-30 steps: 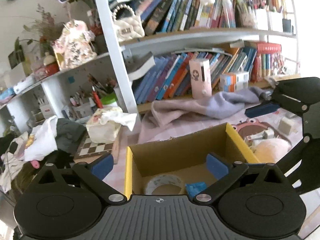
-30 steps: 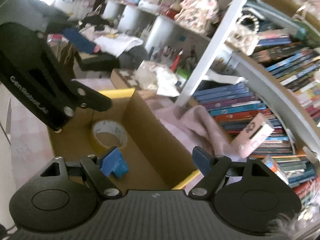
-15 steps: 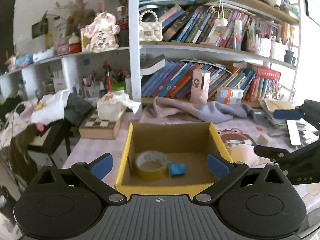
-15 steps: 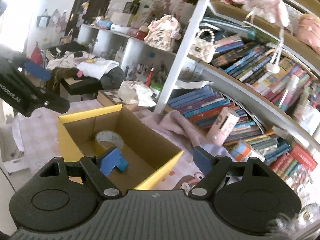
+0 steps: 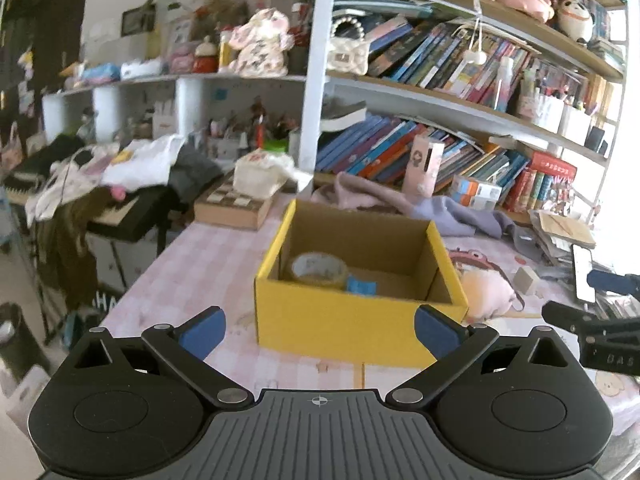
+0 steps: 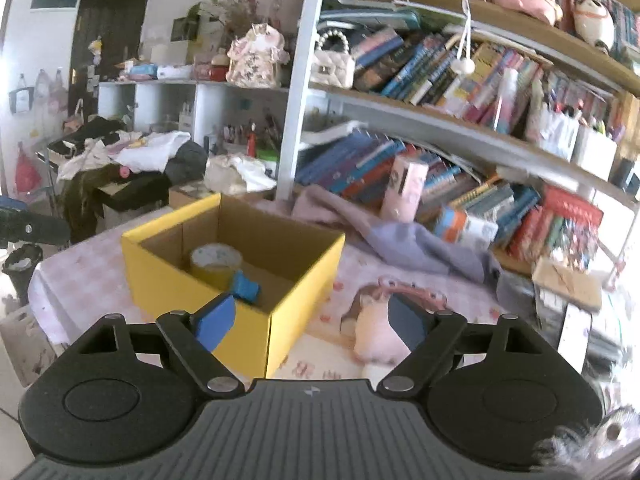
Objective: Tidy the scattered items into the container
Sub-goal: 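Withdraw both grippers from the box toward the remaining items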
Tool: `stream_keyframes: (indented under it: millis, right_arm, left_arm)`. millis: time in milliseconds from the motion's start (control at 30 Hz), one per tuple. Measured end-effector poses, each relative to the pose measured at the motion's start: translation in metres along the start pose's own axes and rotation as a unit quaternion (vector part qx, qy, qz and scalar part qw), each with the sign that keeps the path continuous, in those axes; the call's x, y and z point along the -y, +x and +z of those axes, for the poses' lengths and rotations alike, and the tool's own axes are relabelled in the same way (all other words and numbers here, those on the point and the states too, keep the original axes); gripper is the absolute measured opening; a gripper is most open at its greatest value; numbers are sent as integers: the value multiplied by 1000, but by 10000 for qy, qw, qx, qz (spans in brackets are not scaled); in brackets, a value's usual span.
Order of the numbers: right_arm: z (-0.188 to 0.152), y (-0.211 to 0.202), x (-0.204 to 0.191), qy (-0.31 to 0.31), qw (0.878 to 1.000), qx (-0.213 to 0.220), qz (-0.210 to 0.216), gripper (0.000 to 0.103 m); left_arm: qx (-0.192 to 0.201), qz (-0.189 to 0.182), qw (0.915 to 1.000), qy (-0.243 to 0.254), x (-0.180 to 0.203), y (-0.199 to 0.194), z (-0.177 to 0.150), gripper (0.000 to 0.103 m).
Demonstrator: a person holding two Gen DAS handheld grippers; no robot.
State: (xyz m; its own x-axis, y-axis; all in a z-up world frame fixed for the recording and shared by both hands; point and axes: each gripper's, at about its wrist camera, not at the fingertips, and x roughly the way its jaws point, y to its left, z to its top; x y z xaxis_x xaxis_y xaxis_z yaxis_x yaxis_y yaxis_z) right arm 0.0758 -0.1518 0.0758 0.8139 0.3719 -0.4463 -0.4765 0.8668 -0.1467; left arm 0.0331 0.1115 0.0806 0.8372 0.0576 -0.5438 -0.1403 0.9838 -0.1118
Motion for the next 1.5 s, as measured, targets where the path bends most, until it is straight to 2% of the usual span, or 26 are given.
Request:
stream_keyframes:
  millis: [167, 300, 433, 600, 767, 1167, 1500]
  right_arm:
    - [-23, -12, -5, 364, 9990, -169, -203, 84]
    - [-41, -21, -9, 589, 9972, -226, -412, 84]
    - [-58, -28, -18, 541, 9967, -315, -522, 84]
    - [-71, -33, -25, 487, 9961, -507, -526, 84]
    - [-76, -38, -26, 419, 9958, -526, -623, 85]
    - [-93, -38, -2, 859, 9884, -834, -933, 85]
    - [-101, -28, 35, 1187, 9804, -1024, -1193, 85]
  left_arm:
    - [-59, 22, 10000, -75, 5, -2, -20, 102]
    - [-2, 38, 9999, 106, 15, -8, -38, 102]
    - [-28, 28, 9995, 317, 26, -9, -51, 102]
    - [-248, -213, 9984, 466, 39, -2, -60, 102]
    - [-313, -407, 9963, 688, 52, 1, -68, 102]
    - [-516, -755, 9892, 1144, 85, 16, -73, 102]
    - [-597, -1098, 9819, 1424, 123, 37, -71, 102]
